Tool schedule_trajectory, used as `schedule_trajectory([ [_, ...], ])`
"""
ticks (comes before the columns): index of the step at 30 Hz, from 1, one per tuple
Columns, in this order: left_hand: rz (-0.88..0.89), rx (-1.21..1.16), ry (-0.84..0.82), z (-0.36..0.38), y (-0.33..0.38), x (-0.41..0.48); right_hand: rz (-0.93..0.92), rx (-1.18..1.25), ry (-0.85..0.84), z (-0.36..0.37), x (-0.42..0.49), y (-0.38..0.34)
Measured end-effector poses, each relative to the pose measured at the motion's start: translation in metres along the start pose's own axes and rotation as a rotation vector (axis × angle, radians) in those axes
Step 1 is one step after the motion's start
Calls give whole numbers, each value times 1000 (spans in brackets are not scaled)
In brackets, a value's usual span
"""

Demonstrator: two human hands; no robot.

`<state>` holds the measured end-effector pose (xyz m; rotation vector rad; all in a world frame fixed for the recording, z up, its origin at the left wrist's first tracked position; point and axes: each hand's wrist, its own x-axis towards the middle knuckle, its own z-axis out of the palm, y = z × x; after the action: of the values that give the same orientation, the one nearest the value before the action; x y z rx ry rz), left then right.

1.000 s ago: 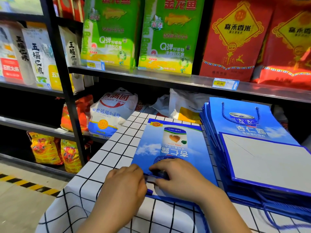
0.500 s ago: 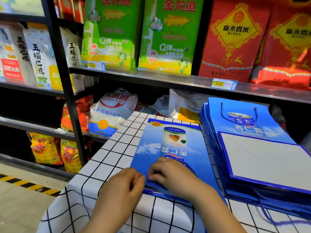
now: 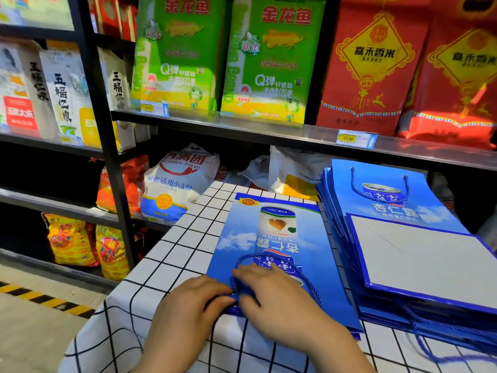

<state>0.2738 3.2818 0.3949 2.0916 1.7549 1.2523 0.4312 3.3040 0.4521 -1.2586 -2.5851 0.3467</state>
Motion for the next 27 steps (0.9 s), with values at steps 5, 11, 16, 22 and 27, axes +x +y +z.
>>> schedule_trajectory([
  [5,-107,-82,186,8,9,-6,-3,-107,-13,6,-8,-13],
  [11,-414,-582,362,4,30,-7,-20,-280,180,5,-6,-13],
  [16,-505,-1147,214,7,55,2,-20,-126,666,-3,-1,-10],
  [22,11,-946,-168,1,88,7,-55,827,1079,-31,-11,-31],
  [27,227,-279,-208,-1,75,25,56,1388,1086,-28,-17,-24],
])
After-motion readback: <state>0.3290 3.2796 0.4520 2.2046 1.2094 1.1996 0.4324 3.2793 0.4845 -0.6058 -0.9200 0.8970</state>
